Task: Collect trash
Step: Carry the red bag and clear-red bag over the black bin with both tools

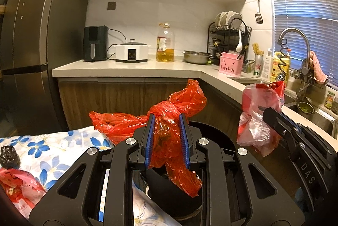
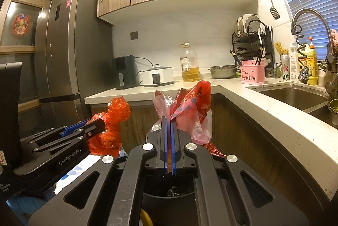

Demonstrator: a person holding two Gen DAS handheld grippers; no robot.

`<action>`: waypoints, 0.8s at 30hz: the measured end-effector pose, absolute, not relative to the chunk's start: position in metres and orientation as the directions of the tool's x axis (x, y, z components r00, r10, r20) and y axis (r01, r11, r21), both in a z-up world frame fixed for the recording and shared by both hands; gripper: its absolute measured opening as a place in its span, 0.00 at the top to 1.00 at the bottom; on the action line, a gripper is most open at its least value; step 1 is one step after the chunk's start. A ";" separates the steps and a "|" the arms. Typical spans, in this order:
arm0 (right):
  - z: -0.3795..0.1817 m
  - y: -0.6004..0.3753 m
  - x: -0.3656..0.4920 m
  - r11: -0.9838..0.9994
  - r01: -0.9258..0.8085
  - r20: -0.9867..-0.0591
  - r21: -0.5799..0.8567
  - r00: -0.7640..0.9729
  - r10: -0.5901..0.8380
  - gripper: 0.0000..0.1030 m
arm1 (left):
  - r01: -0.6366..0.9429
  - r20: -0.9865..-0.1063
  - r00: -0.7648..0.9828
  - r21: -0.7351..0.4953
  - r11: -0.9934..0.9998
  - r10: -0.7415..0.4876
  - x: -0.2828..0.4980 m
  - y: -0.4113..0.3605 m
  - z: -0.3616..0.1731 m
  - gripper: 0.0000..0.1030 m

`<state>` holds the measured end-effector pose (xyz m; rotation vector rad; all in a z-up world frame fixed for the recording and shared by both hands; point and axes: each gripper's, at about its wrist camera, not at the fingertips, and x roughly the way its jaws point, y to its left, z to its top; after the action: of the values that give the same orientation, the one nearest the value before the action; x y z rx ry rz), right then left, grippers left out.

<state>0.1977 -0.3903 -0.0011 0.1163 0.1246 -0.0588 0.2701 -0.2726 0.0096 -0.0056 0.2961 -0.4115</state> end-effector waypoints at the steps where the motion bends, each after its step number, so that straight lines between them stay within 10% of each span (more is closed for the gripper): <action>1: -0.002 -0.390 0.199 0.992 0.066 -0.127 0.112 0.991 -0.051 0.97 | 0.396 -0.281 0.873 -0.067 0.916 -0.398 0.272 -0.273 0.009 0.79; 24: -0.016 -0.399 0.234 0.991 0.046 -0.141 0.122 0.990 -0.029 0.97 | 0.449 -0.273 0.848 -0.085 0.889 -0.455 0.305 -0.296 -0.005 0.79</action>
<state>0.2341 -0.3989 -0.0159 0.1259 0.1395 -0.0379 0.3047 -0.2955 -0.0053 -0.0184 0.2920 -0.4765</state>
